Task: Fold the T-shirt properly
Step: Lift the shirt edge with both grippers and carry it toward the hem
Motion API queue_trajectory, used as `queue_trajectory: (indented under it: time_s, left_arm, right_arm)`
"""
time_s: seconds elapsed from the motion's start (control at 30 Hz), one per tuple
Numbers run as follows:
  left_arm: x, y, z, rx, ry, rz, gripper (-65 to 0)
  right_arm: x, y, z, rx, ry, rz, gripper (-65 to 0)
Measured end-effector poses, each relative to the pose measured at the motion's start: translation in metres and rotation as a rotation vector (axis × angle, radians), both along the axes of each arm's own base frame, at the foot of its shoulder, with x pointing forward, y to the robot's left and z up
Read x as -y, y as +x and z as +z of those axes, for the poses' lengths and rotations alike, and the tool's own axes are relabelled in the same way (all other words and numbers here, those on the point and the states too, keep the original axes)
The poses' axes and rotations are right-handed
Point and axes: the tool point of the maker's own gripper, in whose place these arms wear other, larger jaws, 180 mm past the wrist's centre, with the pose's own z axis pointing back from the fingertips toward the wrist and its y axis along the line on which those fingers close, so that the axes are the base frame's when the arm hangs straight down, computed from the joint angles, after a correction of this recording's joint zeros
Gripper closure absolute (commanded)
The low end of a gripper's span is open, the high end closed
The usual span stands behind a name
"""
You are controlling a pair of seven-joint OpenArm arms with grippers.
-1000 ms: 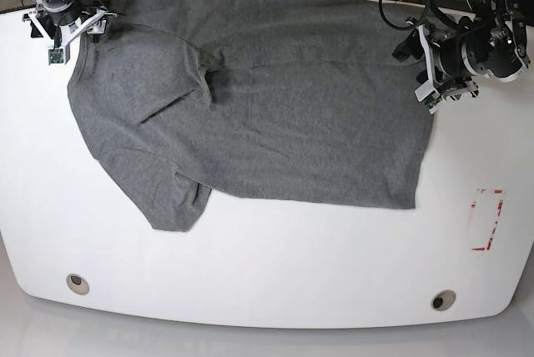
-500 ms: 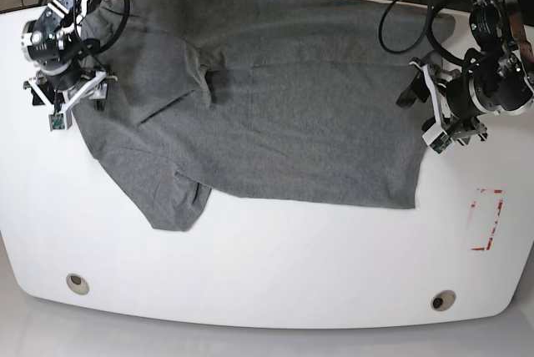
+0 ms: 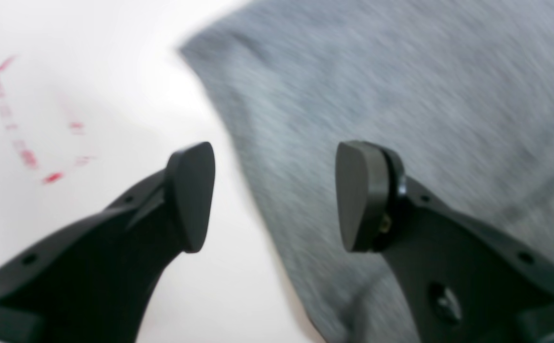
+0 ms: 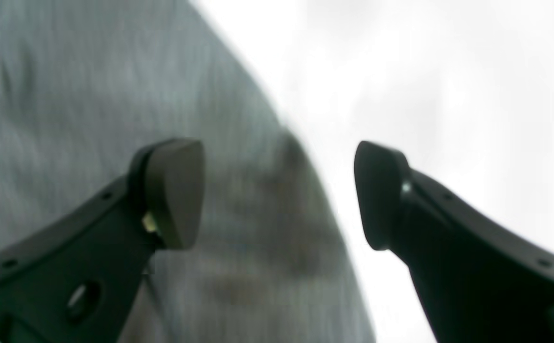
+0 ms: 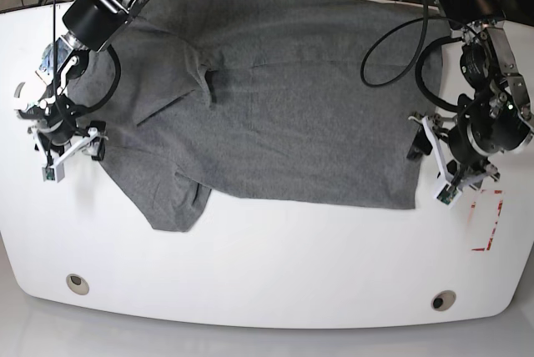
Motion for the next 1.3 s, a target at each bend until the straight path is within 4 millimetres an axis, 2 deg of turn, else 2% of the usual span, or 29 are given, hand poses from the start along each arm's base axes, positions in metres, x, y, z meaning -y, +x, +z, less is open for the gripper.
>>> queue_trajectory:
  time_s: [0.1,0.3,0.5,0.67,0.93,1.1,1.2,1.3]
  left_arm:
    - [-0.001,0.015,0.002,0.031,-0.01,0.025,-37.6]
    - [-0.005,0.027,-0.005,0.042,-0.022,0.053,-37.6]
    - [-0.004,0.028,-0.014,0.031,-0.046,0.055,-37.6]
    - [-0.005,0.028,-0.02,0.013,-0.051,0.059,-37.6]
    - [-0.006,0.027,-0.021,0.01,-0.047,0.062,-37.6]
    - [-0.01,0.026,-0.021,0.006,-0.04,0.067,-37.6]
    - [-0.013,0.027,-0.02,0.011,-0.043,0.076,-37.6]
    - [-0.02,0.027,-0.02,0.01,-0.047,0.094,-37.6]
  right_arm:
    - [-0.003,0.019,-0.005,0.004,0.006,0.048,-46.1]
    - [-0.013,0.041,-0.019,0.033,0.079,0.077,-46.1]
    - [-0.012,0.034,-0.04,0.005,0.126,0.057,-46.1]
    - [-0.015,0.031,-0.045,-0.02,0.111,0.082,-46.1]
    - [-0.045,0.036,-0.052,0.015,0.159,0.116,-46.0]
    - [-0.051,0.038,-0.053,0.017,0.164,0.124,-45.7]
    - [-0.052,0.038,-0.053,0.018,0.166,0.124,-42.2]
    - [-0.052,0.037,-0.054,0.015,0.166,0.124,-31.5]
